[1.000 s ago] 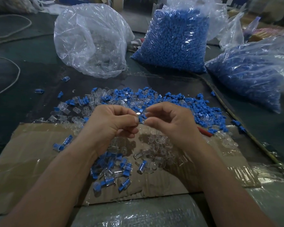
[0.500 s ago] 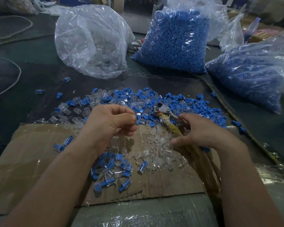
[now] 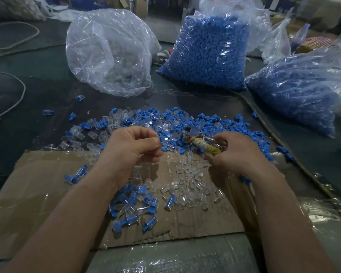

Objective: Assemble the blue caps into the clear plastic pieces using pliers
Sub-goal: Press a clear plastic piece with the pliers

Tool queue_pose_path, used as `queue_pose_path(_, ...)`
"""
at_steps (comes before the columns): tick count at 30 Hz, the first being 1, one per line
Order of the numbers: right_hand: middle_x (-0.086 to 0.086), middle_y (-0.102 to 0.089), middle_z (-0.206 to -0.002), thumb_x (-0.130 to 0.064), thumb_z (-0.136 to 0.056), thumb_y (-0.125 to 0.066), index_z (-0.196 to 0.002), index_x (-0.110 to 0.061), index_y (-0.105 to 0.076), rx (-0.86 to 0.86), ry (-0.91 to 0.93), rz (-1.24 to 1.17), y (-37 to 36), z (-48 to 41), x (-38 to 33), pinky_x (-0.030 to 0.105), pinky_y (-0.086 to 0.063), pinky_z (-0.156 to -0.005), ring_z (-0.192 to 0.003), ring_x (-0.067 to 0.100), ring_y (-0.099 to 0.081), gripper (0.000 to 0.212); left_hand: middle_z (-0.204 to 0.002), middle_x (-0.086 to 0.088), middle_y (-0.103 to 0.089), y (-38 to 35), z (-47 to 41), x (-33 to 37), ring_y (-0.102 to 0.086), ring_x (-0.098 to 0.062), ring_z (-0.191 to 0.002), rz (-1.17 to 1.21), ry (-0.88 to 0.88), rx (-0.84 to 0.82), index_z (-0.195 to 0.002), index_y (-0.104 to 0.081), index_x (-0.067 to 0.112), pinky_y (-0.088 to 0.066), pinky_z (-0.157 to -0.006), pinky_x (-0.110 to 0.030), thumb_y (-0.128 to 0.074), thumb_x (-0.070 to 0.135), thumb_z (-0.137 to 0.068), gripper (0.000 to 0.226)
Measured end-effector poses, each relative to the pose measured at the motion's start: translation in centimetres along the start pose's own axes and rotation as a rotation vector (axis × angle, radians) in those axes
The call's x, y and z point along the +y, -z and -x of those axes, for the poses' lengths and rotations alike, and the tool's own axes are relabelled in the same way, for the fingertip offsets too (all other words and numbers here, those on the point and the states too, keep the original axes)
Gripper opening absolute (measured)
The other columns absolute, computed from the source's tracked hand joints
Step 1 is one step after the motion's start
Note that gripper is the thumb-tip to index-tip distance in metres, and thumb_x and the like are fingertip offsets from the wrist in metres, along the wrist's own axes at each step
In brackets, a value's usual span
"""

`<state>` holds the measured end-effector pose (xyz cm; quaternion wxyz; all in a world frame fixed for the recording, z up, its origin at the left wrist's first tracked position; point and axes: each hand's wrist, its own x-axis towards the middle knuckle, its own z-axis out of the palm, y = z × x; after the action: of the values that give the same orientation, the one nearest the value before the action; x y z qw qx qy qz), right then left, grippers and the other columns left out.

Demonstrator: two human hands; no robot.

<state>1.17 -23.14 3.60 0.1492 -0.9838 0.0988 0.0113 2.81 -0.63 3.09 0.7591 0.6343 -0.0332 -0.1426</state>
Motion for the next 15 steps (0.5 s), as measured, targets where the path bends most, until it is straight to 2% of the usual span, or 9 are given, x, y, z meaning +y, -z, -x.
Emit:
queue_pose_path(3, -0.004, -0.056, -0.110, -0.013, -0.071, -0.067, -0.124, -0.021, -0.050, 0.118, 0.092, -0.057, 0.3, 0.2, 0.0, 0.026, -0.035, -0.076, -0.090, 0.009, -0.045, 0.056, -0.055, -0.001, -0.064, -0.1, 0.0, -0.1, -0.063, -0.012, -0.052, 0.020, -0.018, 0.021, -0.075, -0.058, 0.003, -0.053, -0.049, -0.020, -0.057, -0.007, -0.079, 0.011)
queue_pose_path(5, -0.009, -0.053, -0.097, -0.006, -0.072, -0.064, -0.122, -0.020, -0.050, 0.222, 0.155, -0.157, 0.4, 0.5, -0.6, 0.026, -0.038, -0.073, -0.084, 0.009, -0.047, 0.054, -0.055, 0.000, -0.064, -0.2, 0.0, -0.1, -0.063, -0.011, -0.052, 0.036, -0.039, 0.037, -0.076, -0.057, 0.004, -0.052, -0.049, -0.019, -0.055, -0.007, -0.080, 0.011)
queue_pose_path(7, -0.015, -0.050, -0.079, -0.002, -0.075, -0.060, -0.107, -0.024, -0.055, 0.305, 0.209, -0.242, 0.3, 0.8, -1.3, 0.024, -0.036, -0.061, -0.068, 0.006, -0.046, 0.039, -0.057, 0.000, -0.064, -0.3, 0.0, -0.1, -0.063, -0.011, -0.054, 0.029, -0.071, 0.058, -0.077, -0.057, 0.004, -0.052, -0.051, -0.019, -0.054, -0.006, -0.082, 0.012)
queue_pose_path(9, -0.015, -0.044, -0.068, -0.003, -0.079, -0.060, -0.087, -0.027, -0.051, 0.375, 0.253, -0.295, 0.2, 1.1, -1.7, 0.023, -0.029, -0.053, -0.060, 0.004, -0.041, 0.027, -0.059, 0.001, -0.064, -0.3, 0.1, -0.1, -0.064, -0.011, -0.056, 0.016, -0.102, 0.072, -0.077, -0.056, 0.006, -0.052, -0.052, -0.019, -0.053, -0.005, -0.084, 0.013)
queue_pose_path(10, -0.015, -0.044, -0.068, -0.007, -0.080, -0.061, -0.085, -0.027, -0.052, 0.394, 0.274, -0.278, 0.2, 1.3, -1.9, 0.023, -0.028, -0.054, -0.060, 0.005, -0.041, 0.023, -0.060, 0.001, -0.064, -0.4, 0.1, -0.1, -0.063, -0.010, -0.057, 0.013, -0.118, 0.079, -0.077, -0.056, 0.006, -0.053, -0.053, -0.019, -0.053, -0.005, -0.084, 0.013)
queue_pose_path(12, -0.013, -0.045, -0.076, -0.014, -0.078, -0.067, -0.093, -0.020, -0.059, 0.398, 0.308, -0.158, 0.1, 1.3, -2.2, 0.025, -0.029, -0.066, -0.069, 0.009, -0.041, 0.017, -0.061, 0.001, -0.064, -0.5, 0.2, -0.2, -0.063, -0.010, -0.058, 0.004, -0.154, 0.103, -0.077, -0.056, 0.008, -0.054, -0.056, -0.020, -0.053, -0.004, -0.085, 0.015)
queue_pose_path(14, -0.011, -0.044, -0.088, -0.018, -0.077, -0.069, -0.103, -0.015, -0.060, 0.384, 0.352, -0.046, -0.3, 1.3, -2.6, 0.025, -0.023, -0.078, -0.083, 0.008, -0.038, 0.027, -0.063, 0.002, -0.064, -0.6, 0.3, -0.1, -0.063, -0.010, -0.060, -0.003, -0.188, 0.132, -0.078, -0.057, 0.009, -0.055, -0.059, -0.021, -0.053, -0.003, -0.085, 0.014)
queue_pose_path(15, -0.011, -0.043, -0.092, -0.020, -0.078, -0.068, -0.106, -0.015, -0.059, 0.365, 0.363, -0.017, -0.4, 1.3, -2.8, 0.024, -0.020, -0.080, -0.087, 0.008, -0.036, 0.030, -0.063, 0.002, -0.064, -0.7, 0.3, -0.1, -0.063, -0.009, -0.060, -0.005, -0.206, 0.143, -0.078, -0.057, 0.010, -0.056, -0.061, -0.022, -0.054, -0.002, -0.084, 0.014)
